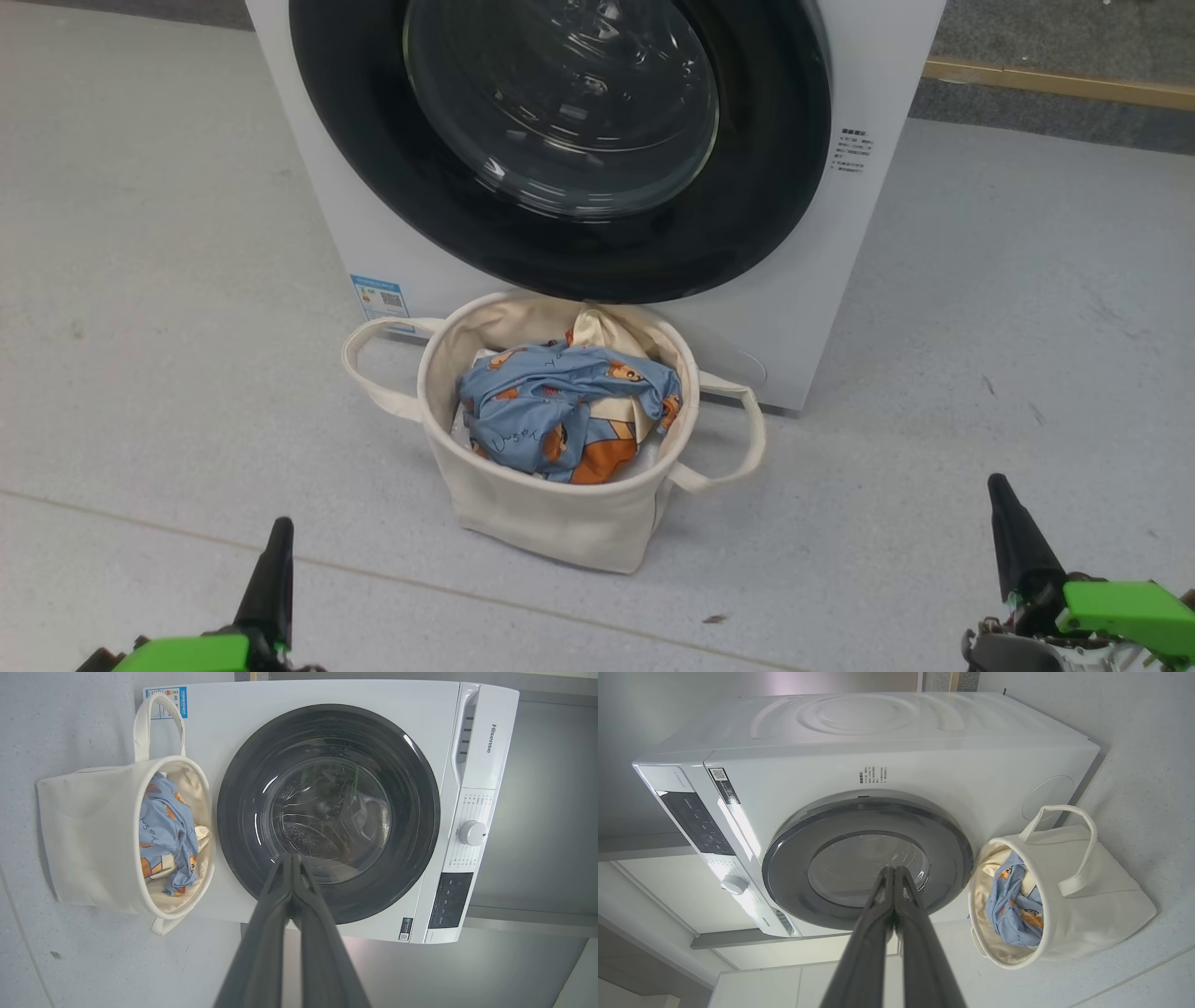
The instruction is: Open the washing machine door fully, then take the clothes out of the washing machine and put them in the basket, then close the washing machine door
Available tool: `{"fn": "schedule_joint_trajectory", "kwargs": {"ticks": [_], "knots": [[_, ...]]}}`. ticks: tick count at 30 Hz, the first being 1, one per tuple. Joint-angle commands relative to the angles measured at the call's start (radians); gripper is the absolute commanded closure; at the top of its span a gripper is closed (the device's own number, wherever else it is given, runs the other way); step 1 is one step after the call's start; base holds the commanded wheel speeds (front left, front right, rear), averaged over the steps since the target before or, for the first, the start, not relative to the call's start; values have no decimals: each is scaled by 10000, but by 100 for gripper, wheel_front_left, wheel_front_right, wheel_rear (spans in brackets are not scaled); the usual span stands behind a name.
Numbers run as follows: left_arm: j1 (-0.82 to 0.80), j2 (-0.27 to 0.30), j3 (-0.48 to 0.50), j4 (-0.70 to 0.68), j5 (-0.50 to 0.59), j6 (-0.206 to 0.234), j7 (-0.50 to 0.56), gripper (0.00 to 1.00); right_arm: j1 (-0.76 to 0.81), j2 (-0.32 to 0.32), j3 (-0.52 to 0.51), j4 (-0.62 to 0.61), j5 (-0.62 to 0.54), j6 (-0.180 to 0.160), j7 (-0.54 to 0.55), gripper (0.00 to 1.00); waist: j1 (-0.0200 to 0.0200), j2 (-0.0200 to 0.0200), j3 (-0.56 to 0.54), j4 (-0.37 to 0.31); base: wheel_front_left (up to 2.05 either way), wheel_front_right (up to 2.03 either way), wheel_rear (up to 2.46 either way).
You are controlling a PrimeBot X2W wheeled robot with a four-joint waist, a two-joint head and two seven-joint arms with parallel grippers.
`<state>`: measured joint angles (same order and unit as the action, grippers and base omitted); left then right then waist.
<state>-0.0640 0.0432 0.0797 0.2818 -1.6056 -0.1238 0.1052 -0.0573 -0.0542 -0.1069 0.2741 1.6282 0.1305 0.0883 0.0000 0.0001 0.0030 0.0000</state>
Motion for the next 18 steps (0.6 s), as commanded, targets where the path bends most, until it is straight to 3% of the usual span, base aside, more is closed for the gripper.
{"fn": "schedule_joint_trajectory", "kwargs": {"ticks": [1, 18], "knots": [[-441, 70, 342, -364, -29, -69, 81, 100, -483, -142, 181, -307, 11, 2, 48, 100, 0, -1, 1, 0, 0, 0, 0], [-441, 70, 342, -365, -30, -69, 81, 100, -488, -106, 130, -304, -31, 2, 89, 100, 0, -1, 1, 0, 0, 0, 0]]}}
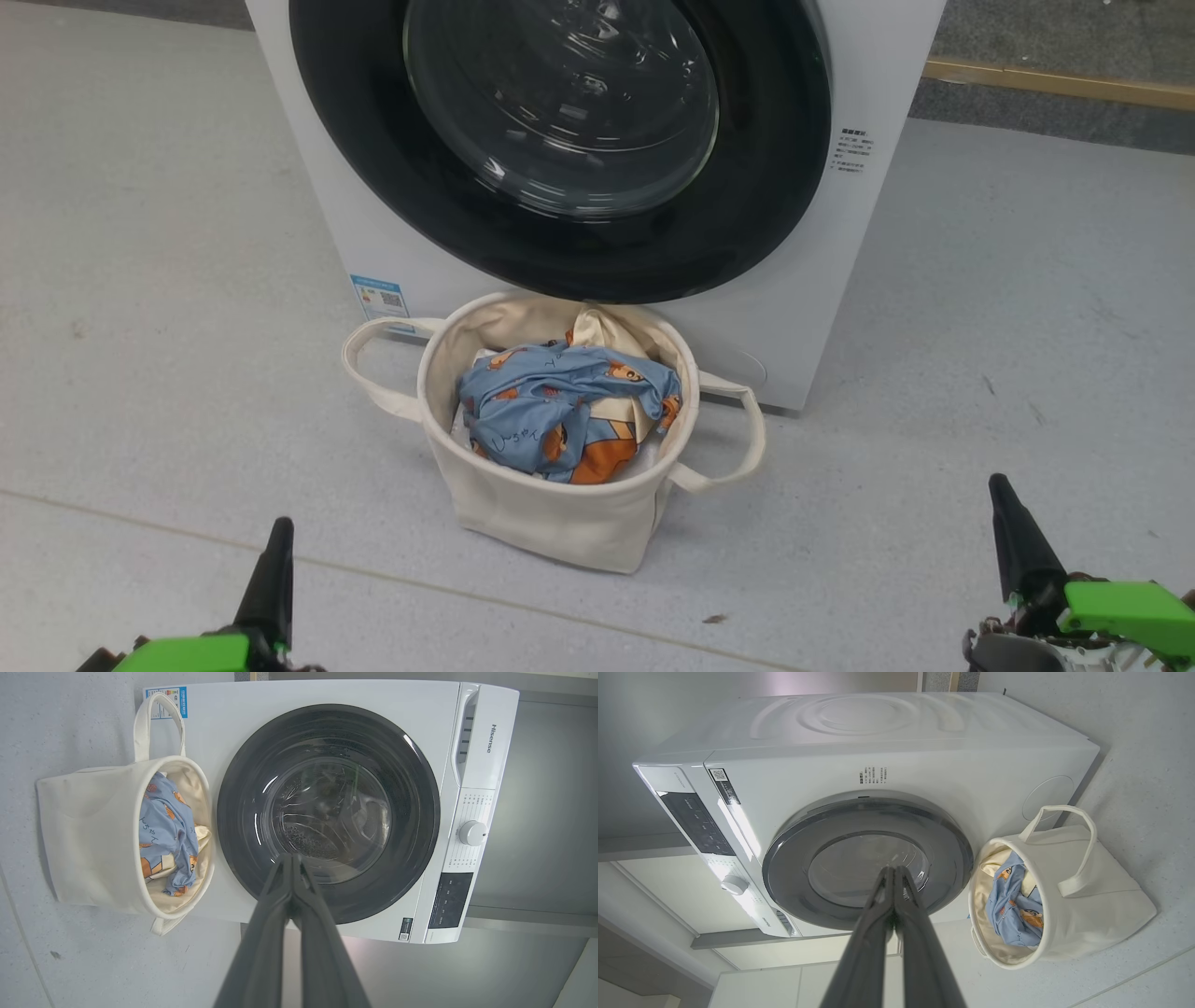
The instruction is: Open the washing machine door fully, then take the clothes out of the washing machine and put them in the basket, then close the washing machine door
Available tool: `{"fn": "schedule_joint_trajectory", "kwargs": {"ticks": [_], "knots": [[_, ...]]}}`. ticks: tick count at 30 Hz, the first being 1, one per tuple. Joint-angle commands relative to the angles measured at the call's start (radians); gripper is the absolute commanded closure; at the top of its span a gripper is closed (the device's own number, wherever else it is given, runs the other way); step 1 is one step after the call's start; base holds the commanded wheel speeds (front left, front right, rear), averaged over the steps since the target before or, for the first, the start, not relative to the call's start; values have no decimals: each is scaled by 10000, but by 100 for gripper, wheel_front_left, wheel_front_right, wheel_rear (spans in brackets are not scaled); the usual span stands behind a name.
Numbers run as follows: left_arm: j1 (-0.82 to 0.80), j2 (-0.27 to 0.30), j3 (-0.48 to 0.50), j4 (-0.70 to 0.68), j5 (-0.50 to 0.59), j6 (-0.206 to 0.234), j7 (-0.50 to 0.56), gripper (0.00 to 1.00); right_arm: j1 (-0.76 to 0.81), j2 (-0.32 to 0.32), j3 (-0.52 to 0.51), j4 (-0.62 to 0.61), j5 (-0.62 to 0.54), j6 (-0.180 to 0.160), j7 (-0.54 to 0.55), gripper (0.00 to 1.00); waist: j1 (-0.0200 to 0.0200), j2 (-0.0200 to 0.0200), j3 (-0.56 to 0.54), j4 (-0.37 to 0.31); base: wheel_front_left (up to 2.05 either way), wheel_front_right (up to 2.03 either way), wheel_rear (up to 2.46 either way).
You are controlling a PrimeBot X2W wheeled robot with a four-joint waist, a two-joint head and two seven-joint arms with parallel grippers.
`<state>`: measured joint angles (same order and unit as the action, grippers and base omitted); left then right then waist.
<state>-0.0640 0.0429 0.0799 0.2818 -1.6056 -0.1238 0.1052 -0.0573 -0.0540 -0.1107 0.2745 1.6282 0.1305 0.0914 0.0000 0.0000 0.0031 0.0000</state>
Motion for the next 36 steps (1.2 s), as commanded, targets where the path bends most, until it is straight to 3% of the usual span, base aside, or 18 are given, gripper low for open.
{"fn": "schedule_joint_trajectory", "kwargs": {"ticks": [1, 36], "knots": [[-441, 74, 340, -365, -30, -69, 81, 100, -488, -106, 166, -308, -33, 2, 61, 100, 0, 0, 0, 0, 0, 0, 0], [-440, 74, 339, -366, -31, -69, 80, 100, -495, -52, 88, -303, -99, 2, 123, 100, 0, 0, 0, 0, 0, 0, 0]]}}
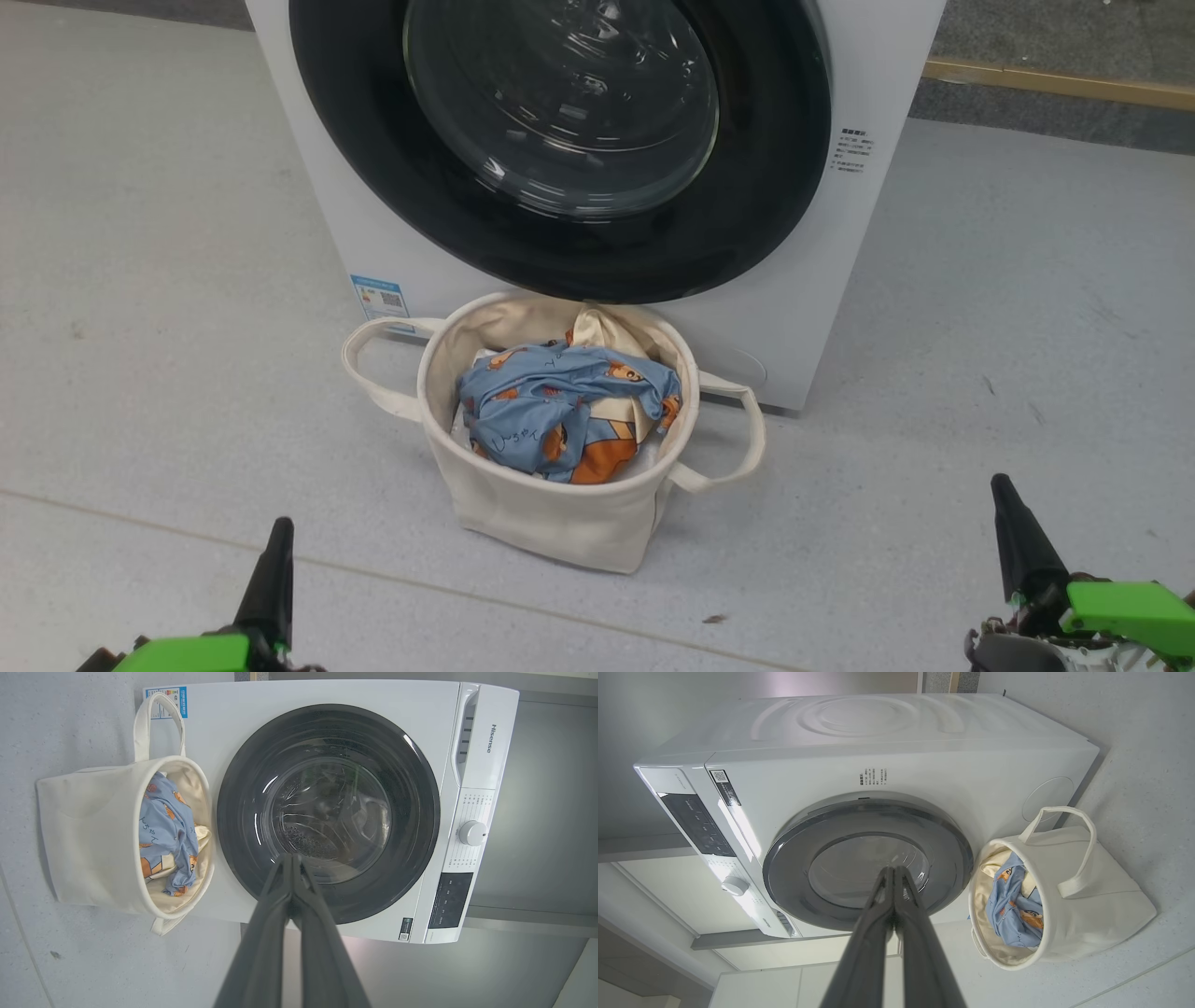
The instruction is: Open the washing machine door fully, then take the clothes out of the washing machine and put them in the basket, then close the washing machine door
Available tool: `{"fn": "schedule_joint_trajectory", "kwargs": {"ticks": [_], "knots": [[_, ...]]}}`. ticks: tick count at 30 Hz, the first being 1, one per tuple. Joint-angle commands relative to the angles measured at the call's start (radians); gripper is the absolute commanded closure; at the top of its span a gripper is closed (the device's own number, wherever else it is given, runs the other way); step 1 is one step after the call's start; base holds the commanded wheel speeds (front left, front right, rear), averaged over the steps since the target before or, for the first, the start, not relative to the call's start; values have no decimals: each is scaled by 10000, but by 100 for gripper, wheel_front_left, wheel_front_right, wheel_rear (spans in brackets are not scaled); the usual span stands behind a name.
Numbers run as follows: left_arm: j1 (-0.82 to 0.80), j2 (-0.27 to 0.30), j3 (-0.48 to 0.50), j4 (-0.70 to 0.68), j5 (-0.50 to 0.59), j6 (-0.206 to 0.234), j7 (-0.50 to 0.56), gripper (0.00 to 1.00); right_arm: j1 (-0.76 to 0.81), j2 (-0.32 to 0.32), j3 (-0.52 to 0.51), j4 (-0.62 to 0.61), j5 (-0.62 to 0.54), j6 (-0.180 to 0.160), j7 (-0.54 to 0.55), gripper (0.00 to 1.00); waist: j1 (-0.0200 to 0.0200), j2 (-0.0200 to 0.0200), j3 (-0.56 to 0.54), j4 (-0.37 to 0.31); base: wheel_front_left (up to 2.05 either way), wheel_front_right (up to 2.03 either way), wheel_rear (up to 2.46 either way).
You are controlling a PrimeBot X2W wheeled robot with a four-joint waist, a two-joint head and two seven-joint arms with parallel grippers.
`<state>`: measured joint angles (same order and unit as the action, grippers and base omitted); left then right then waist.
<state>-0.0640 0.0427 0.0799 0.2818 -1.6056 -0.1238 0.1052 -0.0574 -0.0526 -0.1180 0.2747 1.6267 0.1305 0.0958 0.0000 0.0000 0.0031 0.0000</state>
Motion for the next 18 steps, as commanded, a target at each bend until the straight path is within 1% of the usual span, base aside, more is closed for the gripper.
{"fn": "schedule_joint_trajectory", "kwargs": {"ticks": [1, 18], "knots": [[-440, 75, 339, -366, -31, -69, 80, 100, -494, -64, 159, -305, -85, 2, 81, 100, 0, 0, 0, 0, 0, 0, 0], [-440, 75, 338, -366, -31, -69, 80, 100, -497, -46, 133, -304, -106, 2, 101, 100, 0, 0, 0, 0, 0, 0, 0]]}}
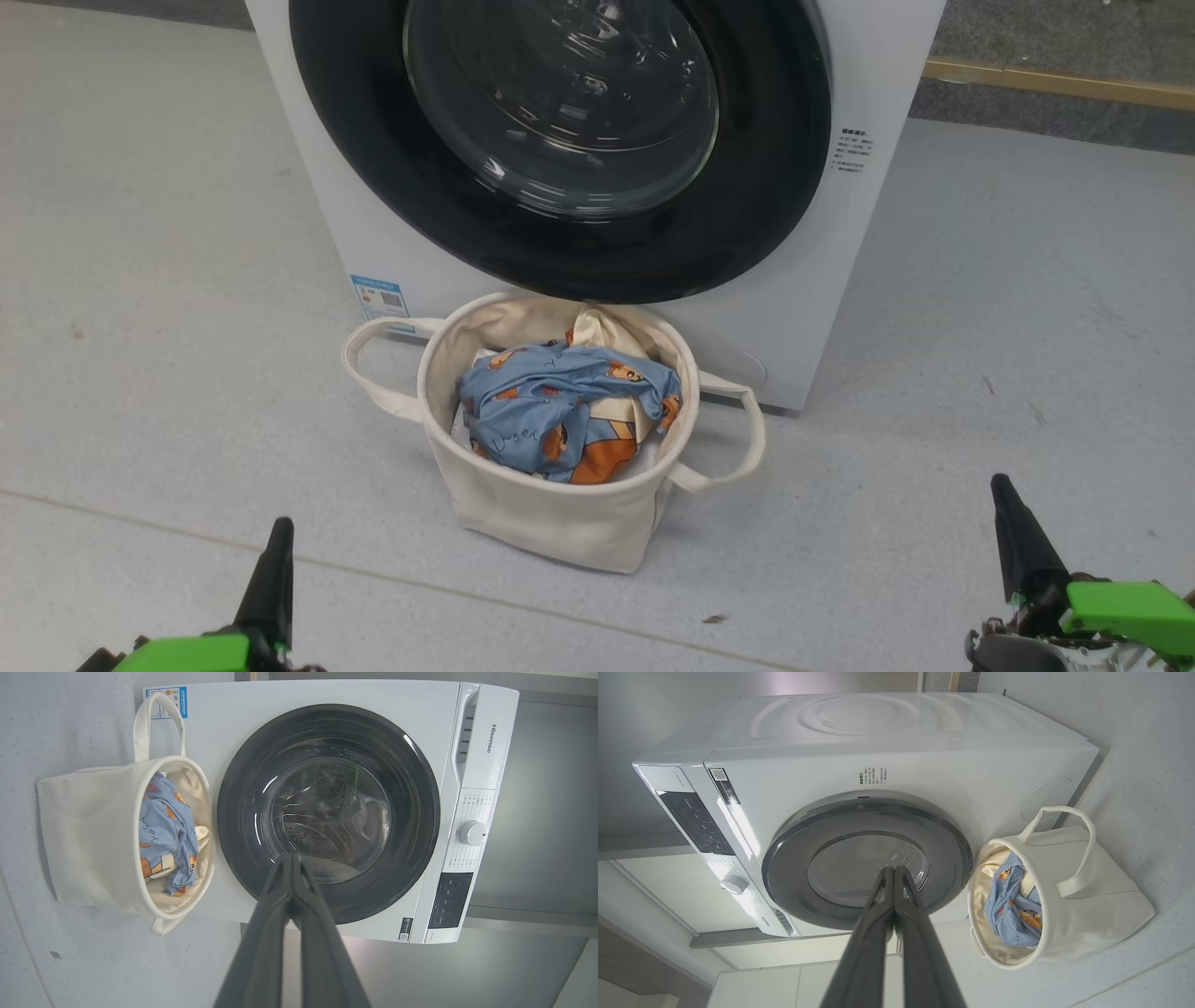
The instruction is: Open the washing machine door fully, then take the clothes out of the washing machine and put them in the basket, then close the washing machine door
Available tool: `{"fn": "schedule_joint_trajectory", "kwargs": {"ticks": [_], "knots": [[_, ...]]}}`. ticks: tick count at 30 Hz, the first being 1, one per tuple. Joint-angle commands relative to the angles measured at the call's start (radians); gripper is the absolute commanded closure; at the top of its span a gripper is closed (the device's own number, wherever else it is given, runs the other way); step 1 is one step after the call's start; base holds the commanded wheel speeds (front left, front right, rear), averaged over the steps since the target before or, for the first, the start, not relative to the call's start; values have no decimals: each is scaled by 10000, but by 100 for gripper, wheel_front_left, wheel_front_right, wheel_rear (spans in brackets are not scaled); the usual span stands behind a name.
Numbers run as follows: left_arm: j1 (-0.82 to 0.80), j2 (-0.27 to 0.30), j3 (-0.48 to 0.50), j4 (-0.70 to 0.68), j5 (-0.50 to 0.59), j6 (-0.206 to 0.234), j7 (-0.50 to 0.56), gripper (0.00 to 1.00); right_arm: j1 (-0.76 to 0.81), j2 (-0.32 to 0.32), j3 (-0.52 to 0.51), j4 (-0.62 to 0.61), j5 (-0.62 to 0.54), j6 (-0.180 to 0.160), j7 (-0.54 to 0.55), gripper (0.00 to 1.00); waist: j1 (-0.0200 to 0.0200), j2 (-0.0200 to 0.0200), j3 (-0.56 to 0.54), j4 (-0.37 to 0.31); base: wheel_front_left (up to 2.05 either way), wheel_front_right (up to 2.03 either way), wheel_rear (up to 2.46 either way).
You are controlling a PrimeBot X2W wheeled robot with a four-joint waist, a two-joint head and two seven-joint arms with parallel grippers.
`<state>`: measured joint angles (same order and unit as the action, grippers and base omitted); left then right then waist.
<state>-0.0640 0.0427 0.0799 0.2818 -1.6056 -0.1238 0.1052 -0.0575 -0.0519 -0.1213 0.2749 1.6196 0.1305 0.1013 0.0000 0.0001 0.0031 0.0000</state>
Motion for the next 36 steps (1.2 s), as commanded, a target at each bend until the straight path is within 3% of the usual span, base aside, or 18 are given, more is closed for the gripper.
{"fn": "schedule_joint_trajectory", "kwargs": {"ticks": [1, 36], "knots": [[-440, 75, 338, -366, -31, -69, 80, 100, -496, -53, 164, -306, -37, 2, 47, 100, 0, -1, 0, 0, 0, 0, 0], [-440, 75, 338, -366, -31, -69, 79, 100, -500, -24, 123, -304, -70, 2, 80, 100, 0, -1, 0, 0, 0, 0, 0]]}}
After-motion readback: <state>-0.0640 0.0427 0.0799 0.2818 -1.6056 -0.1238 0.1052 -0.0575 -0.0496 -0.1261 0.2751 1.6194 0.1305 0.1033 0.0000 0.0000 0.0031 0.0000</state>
